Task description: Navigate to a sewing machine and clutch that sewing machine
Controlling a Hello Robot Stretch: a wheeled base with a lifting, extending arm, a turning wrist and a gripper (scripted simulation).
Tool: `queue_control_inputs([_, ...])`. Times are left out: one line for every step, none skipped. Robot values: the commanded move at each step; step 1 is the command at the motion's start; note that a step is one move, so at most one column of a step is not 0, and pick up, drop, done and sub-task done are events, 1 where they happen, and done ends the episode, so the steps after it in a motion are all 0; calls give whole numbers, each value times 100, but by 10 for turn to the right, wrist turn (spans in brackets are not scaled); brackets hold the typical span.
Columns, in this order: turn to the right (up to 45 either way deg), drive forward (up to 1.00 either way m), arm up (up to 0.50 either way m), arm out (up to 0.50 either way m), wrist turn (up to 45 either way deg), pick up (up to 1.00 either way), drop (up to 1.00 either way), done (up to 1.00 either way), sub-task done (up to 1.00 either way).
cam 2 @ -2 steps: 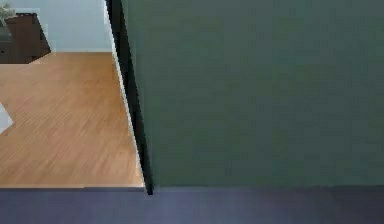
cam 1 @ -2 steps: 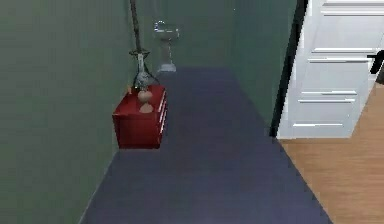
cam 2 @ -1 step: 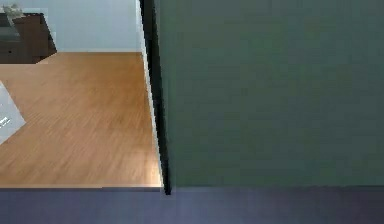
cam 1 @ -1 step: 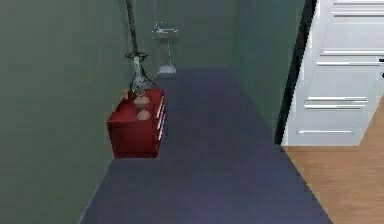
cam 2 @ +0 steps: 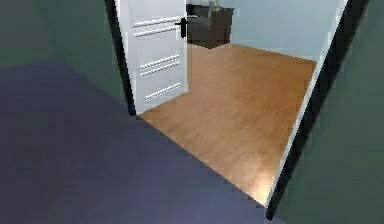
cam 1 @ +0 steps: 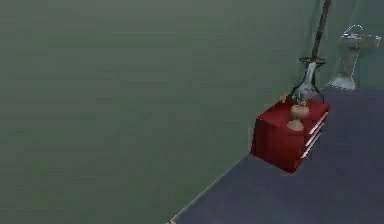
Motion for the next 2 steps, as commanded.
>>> queue_control_inputs([-450,0,0,0,0,0,0,0,0])
queue_control_inputs([-450,0,0,0,0,0,0,0,0])
